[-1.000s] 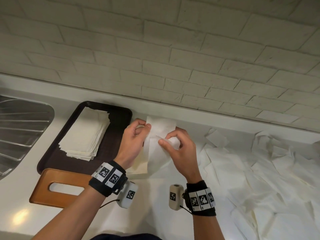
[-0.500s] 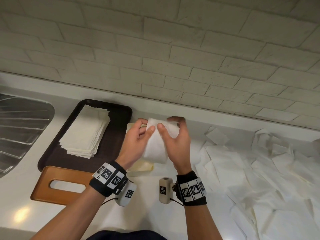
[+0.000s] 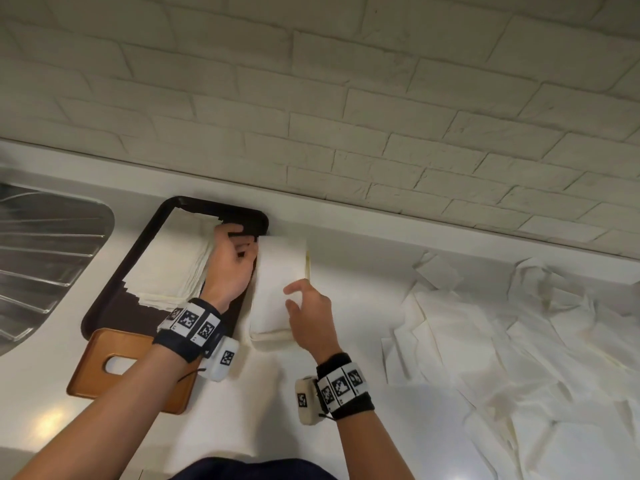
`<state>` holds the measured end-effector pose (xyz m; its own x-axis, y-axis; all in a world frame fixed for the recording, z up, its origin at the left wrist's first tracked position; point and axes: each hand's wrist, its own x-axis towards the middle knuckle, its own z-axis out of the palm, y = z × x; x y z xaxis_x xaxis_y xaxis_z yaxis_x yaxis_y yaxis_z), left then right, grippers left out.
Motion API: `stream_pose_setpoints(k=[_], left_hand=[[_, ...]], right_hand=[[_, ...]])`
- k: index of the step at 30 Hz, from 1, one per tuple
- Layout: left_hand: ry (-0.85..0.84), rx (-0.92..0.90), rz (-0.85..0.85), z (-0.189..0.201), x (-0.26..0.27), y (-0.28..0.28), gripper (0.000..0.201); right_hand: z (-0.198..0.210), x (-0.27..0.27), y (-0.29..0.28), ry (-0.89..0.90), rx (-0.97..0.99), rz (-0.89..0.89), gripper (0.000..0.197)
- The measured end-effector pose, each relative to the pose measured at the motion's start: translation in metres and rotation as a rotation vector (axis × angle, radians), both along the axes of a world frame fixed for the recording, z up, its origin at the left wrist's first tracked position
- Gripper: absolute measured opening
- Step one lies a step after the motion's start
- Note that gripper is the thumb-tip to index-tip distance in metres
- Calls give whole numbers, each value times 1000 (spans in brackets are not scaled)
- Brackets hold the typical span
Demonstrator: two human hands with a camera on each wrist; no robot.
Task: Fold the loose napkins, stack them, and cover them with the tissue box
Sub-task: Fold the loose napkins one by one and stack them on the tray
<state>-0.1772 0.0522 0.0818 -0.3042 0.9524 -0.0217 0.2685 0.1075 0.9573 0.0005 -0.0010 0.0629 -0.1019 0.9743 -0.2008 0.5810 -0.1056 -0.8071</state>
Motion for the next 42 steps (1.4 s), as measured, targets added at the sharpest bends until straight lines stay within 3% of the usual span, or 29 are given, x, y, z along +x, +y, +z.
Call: stream_pose_setpoints(k=[3, 7, 11, 13, 15, 18, 22, 27, 29, 32, 34, 37, 40, 42], left_hand=[[275, -3, -79, -11, -13, -6, 29], [669, 76, -352, -21, -18, -20, 21], [1097, -61, -602, -23, -10, -17, 44], [1291, -169, -678, -23, -4, -10, 50], [1359, -245, -727, -22, 3, -2, 50], [1368, -280, -683, -21, 9, 7, 48], [1482, -161, -546, -17, 18, 13, 47], [1481, -370, -665, -35, 32, 21, 57], [1444, -397, -639, -39, 37, 22, 67], [1458, -470, -624, -40, 49, 15, 91], [1475, -511, -618, -38, 56, 11, 93], [1398, -496, -542, -25, 64, 4, 88], [1289, -173, -378, -8, 84, -16, 69], [1112, 97, -320, -5, 112, -29, 49]], right_hand=[[0, -11, 8, -220, -105, 129, 30], [2, -21, 8, -436, -71, 198, 40], [3, -21, -5, -596, 51, 184, 48], [4, -18, -11, -663, 231, 211, 44], [-2, -16, -15, -674, 376, 344, 32], [-10, -8, -23, -703, 227, 569, 55], [-10, -4, -29, -665, 226, 587, 56], [-21, -11, -28, -828, 144, 756, 67], [-22, -8, -26, -834, 144, 770, 66], [-9, 6, -31, -548, 206, 621, 46], [-1, 31, -35, -374, 351, 403, 34], [-9, 100, -26, -318, 430, 52, 21], [-30, 195, -9, -359, 349, -349, 23], [-44, 253, -3, -456, 184, -558, 48]])
